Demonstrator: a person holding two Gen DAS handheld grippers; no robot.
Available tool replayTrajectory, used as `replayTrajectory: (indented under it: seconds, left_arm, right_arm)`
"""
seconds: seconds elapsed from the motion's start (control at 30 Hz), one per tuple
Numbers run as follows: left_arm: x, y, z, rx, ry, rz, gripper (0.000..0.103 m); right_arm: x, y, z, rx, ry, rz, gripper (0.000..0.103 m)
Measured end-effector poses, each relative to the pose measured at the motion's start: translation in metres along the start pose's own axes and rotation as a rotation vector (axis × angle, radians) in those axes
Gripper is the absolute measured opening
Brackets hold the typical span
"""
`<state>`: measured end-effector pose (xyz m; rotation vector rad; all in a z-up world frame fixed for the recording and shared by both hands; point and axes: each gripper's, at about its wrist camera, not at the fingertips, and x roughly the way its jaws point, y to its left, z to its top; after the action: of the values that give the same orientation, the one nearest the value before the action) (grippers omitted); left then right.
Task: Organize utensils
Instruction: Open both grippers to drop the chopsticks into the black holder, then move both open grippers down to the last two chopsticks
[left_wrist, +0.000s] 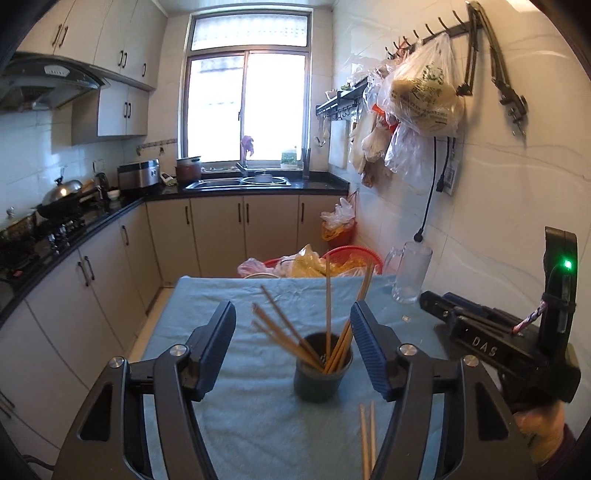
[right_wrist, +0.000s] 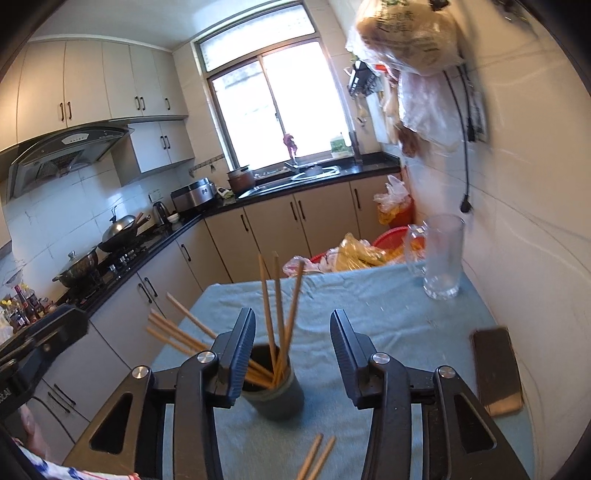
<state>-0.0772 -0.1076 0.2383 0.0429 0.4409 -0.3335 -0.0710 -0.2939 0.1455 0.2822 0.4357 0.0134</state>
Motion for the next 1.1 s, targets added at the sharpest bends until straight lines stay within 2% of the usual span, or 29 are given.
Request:
replayTrajectory:
  seconds: [0.07, 0.2, 0.33, 0.4, 0.57, 0.63, 0.7, 0.83, 0.87, 1.1]
  left_arm:
    - [-0.007, -0.003, -0.009, 0.021, 0.007, 0.015, 0.070]
    - [-0.019, -0.007, -0.030, 0.044, 0.039, 0.030, 0.072]
    - [-0.019, 0.000, -0.050, -0.003, 0.086, 0.021, 0.073]
    - [-0.013, 0.008, -0.065, -0.027, 0.118, 0.058, 0.073]
    - [0.008, 0.022, -0.098, -0.028, 0.215, 0.139, 0.073]
    - [0.016, 0.027, -0.110, -0.037, 0.250, 0.147, 0.073]
    - [0.024, 0.030, -0.117, -0.050, 0.284, 0.137, 0.073]
    - [0.034, 0.033, -0.127, -0.072, 0.324, 0.109, 0.073]
    - [0.035, 0.033, -0.129, -0.072, 0.328, 0.105, 0.073]
    - [0.049, 0.023, -0.139, -0.065, 0.372, 0.076, 0.073]
  right_arm:
    - [-0.007, -0.006, -0.015, 0.018, 0.013, -0.009, 0.048]
    - [-0.012, -0.014, -0.045, 0.026, 0.059, -0.046, 0.051]
    - [-0.010, -0.024, -0.076, 0.047, 0.101, -0.089, 0.051]
    - [-0.006, -0.029, -0.090, 0.066, 0.136, -0.088, 0.051]
    - [0.017, -0.035, -0.139, 0.106, 0.296, -0.055, 0.051]
    - [0.026, -0.031, -0.155, 0.084, 0.351, -0.052, 0.051]
    - [0.034, -0.027, -0.168, 0.053, 0.394, -0.051, 0.046]
    - [0.047, -0.018, -0.180, 0.008, 0.441, -0.064, 0.044]
    - [0.049, -0.016, -0.181, -0.008, 0.446, -0.079, 0.041]
    - [0.059, -0.011, -0.181, -0.054, 0.461, -0.120, 0.038]
